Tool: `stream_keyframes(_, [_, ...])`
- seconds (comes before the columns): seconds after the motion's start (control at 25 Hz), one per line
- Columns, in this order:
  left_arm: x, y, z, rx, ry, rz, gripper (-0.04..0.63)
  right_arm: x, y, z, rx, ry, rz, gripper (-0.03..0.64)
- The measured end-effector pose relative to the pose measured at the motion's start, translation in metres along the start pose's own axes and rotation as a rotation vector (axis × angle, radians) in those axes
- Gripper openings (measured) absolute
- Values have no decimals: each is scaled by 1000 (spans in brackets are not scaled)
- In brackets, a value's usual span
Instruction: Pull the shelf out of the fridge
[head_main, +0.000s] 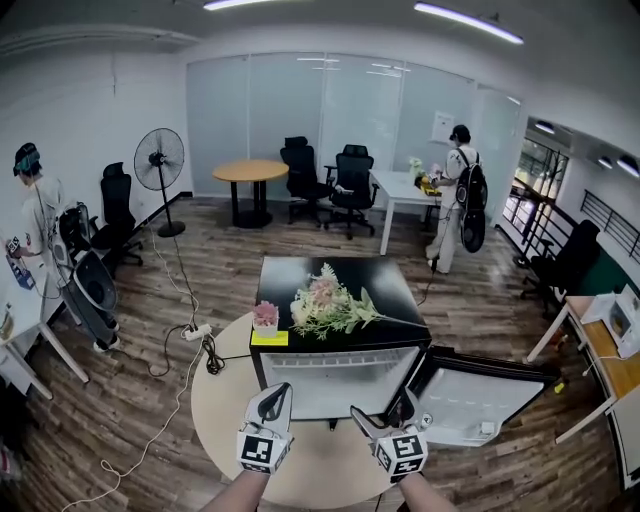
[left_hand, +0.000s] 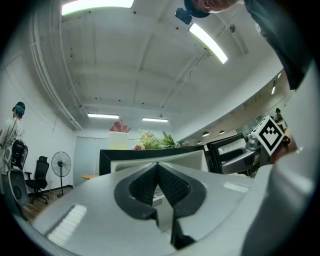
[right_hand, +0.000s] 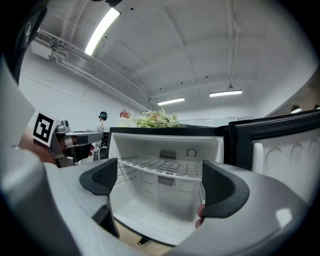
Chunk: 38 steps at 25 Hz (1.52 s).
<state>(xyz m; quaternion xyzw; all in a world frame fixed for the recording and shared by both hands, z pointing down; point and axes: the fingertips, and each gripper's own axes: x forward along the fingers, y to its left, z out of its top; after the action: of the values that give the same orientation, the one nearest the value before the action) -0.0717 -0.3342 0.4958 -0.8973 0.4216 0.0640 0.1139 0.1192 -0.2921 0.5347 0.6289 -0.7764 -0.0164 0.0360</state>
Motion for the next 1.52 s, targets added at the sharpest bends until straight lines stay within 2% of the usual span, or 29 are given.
stream_keyframes(0.2, [15, 2, -6, -11, -7, -21, -2, 18, -5, -3, 30, 7, -13, 540])
stream_keyframes(0.44, [27, -3, -10, -5, -1, -16, -2, 36, -12, -3, 46, 3, 11, 523])
stream_keyframes(0.72, [38, -4, -9, -7, 24, 38, -2, 51, -17, -9, 103, 18, 70, 489])
stream_keyframes(1.0, [42, -4, -10, 21, 58, 57, -2, 69, -24, -14, 195, 22, 96, 489])
stream_keyframes(1.08, [42, -6, -10, 21, 78, 56, -2, 74, -26, -19, 239, 33, 96, 489])
stream_keyframes(1.24, [43, -7, -15, 13, 80, 56, -2, 84, -30, -34, 391, 64, 95, 489])
stream_keyframes(1.52, [40, -4, -19, 35, 93, 54, -2, 106, -29, -49, 628, 97, 138, 460])
